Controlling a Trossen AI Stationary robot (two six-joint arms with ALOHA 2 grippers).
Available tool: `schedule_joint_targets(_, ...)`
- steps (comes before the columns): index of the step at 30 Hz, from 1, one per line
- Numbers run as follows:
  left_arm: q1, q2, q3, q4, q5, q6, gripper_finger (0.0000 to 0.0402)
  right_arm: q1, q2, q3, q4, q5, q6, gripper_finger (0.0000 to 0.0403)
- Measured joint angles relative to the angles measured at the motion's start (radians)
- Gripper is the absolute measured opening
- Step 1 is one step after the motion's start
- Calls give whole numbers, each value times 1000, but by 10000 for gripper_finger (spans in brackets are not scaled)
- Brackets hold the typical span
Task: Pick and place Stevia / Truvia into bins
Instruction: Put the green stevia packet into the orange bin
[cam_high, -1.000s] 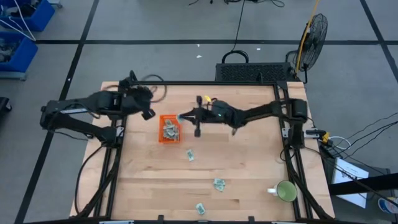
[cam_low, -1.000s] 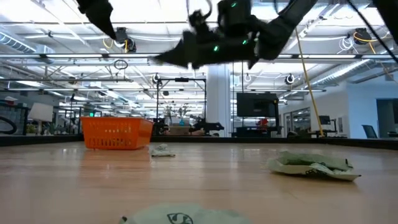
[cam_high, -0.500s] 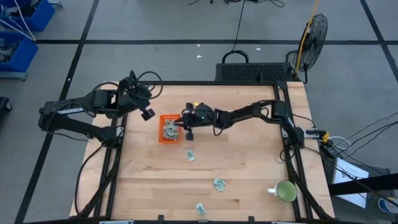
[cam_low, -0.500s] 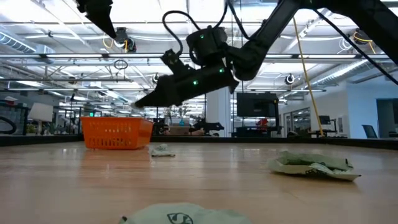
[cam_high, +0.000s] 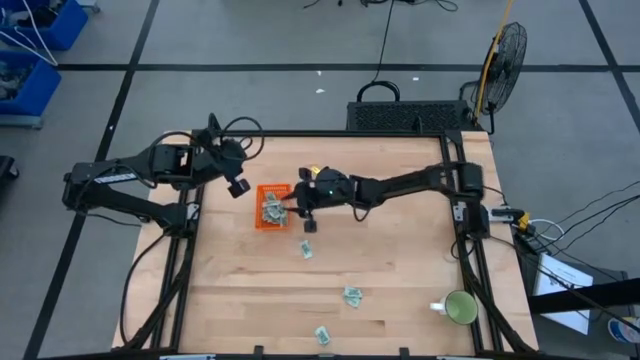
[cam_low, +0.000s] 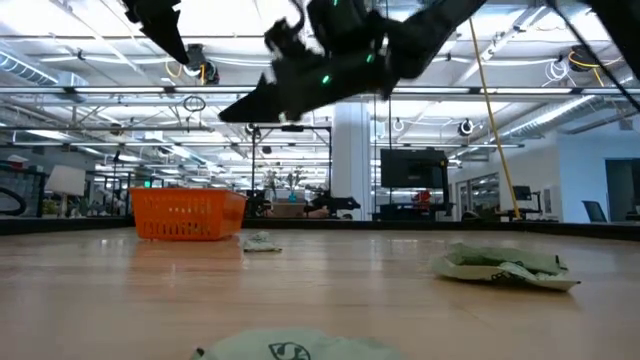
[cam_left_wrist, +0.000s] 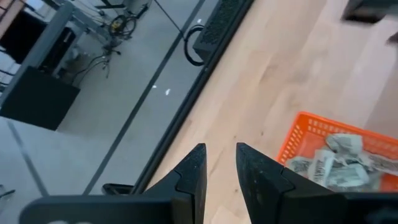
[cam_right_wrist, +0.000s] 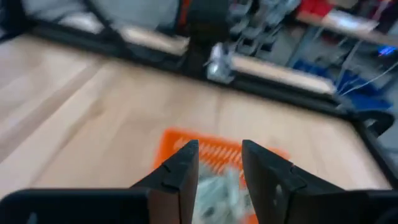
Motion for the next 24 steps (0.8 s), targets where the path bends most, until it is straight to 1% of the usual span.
schedule_joint_targets(5,-3,0,0,-1,47,23,93,86,-126,-1,-321,-3,-57,109)
schedule_joint_targets(8,-7,0,-5,0,49,27,93,140,-138,-3,-394,-4,-20,108)
schedule_joint_targets(10,-10,0,-15,0,49,27,93,170,-126,-25,-364,-1,3,112)
schedule_joint_targets(12,-15,0,-30,1,49,26,93,192,-96,-54,-270,1,8,119)
schedule_joint_targets(15,-18,0,-61,1,51,13,93,210,-59,-107,-191,1,15,135)
schedule_joint_targets(20,-18,0,-118,3,124,4,93,202,-6,-172,-84,3,73,170)
schedule_joint_targets(24,-34,0,-150,29,121,-7,93,193,54,-193,2,0,114,193)
